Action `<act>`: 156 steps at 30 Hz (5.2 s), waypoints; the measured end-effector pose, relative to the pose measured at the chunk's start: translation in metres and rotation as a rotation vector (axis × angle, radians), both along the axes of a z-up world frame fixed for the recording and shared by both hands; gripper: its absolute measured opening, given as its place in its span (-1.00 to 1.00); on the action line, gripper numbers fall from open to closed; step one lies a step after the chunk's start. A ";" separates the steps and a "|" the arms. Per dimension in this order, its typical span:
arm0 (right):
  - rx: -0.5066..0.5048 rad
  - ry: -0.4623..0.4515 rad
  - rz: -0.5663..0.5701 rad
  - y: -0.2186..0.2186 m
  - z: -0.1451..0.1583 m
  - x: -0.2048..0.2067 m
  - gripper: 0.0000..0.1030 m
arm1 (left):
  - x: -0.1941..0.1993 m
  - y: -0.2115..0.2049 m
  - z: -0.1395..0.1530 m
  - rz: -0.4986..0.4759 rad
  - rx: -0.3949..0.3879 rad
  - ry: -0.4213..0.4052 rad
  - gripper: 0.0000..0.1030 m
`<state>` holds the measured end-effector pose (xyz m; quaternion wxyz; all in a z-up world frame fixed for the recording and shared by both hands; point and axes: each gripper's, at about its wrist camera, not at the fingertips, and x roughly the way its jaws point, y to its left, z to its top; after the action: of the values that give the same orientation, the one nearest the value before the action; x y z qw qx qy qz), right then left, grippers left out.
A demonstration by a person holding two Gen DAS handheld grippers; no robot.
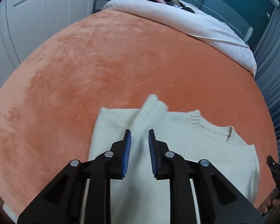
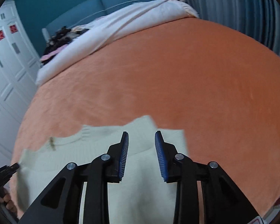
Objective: Fold small clothes
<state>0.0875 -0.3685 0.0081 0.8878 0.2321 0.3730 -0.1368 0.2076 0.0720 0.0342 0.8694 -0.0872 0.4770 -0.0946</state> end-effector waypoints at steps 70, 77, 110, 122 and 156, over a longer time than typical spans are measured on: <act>0.066 0.275 0.344 0.185 -0.060 0.009 -0.73 | -0.101 0.061 -0.016 0.199 -0.436 0.140 -0.79; 0.188 0.161 0.321 0.149 -0.026 -0.034 -0.60 | -0.130 -0.057 0.102 -0.170 -0.348 -0.145 -0.80; 0.437 -0.082 0.376 0.093 0.064 -0.085 -0.57 | -0.180 -0.130 -0.041 -0.340 0.078 0.009 -0.24; 0.415 0.094 0.075 -0.013 -0.067 -0.154 -0.62 | -0.176 -0.147 -0.059 -0.332 0.067 0.113 -0.67; 0.070 0.204 0.470 0.123 -0.033 -0.030 -0.97 | -0.177 -0.149 -0.055 -0.302 0.116 0.169 -0.61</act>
<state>0.0577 -0.2454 -0.0249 0.8444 0.1548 0.5089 0.0635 0.0304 -0.0770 -0.0207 0.8058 0.0279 0.5606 -0.1887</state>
